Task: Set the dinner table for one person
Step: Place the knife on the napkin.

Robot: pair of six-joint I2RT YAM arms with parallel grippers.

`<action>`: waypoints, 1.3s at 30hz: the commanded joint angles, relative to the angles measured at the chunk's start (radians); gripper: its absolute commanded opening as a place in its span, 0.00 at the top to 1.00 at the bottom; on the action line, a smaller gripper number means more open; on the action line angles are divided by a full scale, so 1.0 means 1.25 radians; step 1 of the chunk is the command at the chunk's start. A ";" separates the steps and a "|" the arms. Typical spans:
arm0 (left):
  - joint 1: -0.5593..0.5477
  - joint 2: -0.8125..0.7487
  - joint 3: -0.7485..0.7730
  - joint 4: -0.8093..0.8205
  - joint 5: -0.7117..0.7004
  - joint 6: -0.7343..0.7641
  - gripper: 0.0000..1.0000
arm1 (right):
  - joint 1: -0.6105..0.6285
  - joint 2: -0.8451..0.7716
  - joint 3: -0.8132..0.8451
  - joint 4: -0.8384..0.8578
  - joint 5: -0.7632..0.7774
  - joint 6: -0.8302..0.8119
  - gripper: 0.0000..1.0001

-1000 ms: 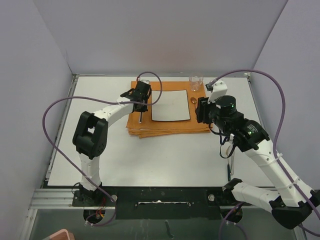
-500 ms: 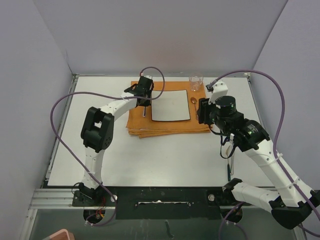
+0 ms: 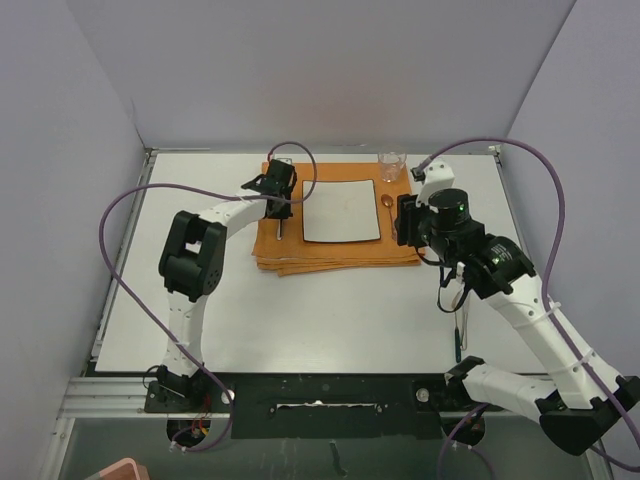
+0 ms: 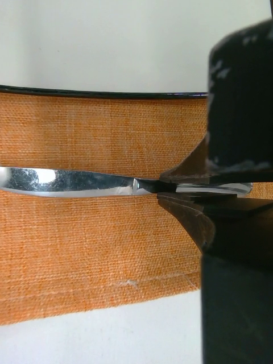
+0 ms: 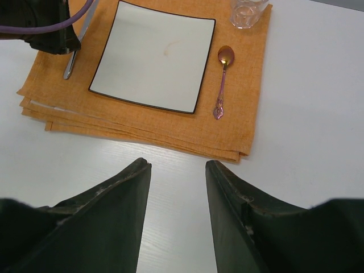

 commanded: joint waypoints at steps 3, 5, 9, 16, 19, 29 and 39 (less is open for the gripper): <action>-0.010 0.032 -0.013 0.071 0.013 -0.029 1.00 | -0.014 0.012 0.025 0.038 -0.018 -0.011 0.56; -0.012 0.036 -0.016 0.072 0.011 -0.032 1.00 | -0.014 0.017 0.026 0.039 -0.023 -0.010 0.56; -0.011 0.035 -0.035 0.081 0.005 -0.033 1.00 | -0.016 0.020 0.029 0.039 -0.027 -0.013 0.56; -0.009 0.026 -0.039 0.067 -0.012 -0.028 0.85 | -0.018 0.022 0.028 0.037 -0.033 -0.009 0.55; -0.008 0.000 -0.046 0.058 -0.029 -0.021 0.72 | -0.018 0.023 0.028 0.037 -0.035 -0.005 0.55; 0.012 -0.143 -0.029 0.013 -0.073 0.064 0.63 | -0.019 0.005 -0.013 0.059 -0.062 0.010 0.54; 0.035 -0.400 -0.092 -0.261 -0.327 -0.014 0.63 | -0.013 -0.023 -0.025 0.062 -0.080 0.018 0.54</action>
